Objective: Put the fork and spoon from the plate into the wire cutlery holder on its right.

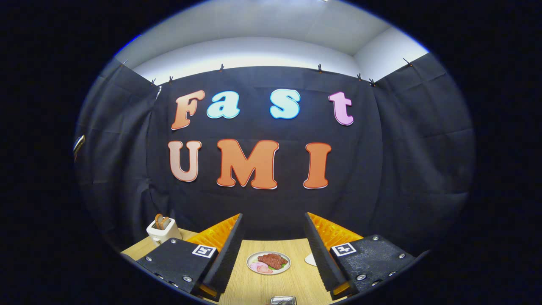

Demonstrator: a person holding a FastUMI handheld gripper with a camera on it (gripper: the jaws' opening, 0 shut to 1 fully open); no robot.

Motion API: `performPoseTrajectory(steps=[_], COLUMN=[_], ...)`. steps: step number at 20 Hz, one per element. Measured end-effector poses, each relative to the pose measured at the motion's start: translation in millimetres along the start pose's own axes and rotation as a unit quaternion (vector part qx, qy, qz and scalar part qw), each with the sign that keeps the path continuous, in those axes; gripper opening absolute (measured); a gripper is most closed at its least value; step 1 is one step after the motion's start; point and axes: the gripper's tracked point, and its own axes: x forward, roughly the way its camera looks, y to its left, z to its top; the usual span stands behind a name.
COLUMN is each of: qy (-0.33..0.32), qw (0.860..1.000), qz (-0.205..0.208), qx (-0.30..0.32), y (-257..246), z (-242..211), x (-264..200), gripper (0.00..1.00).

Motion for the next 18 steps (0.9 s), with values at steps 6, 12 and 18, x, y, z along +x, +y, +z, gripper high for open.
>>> performPoseTrajectory(steps=[6, 12, 18], qy=[-0.052, -0.073, -0.083], qw=[0.999, 0.997, 0.996], qz=[0.007, 0.013, 0.006], qx=[-0.010, -0.016, -0.019], y=[20, 28, 25], z=[30, 48, 60], x=[-3, -4, -6], gripper=[0.84, 0.89, 0.92])
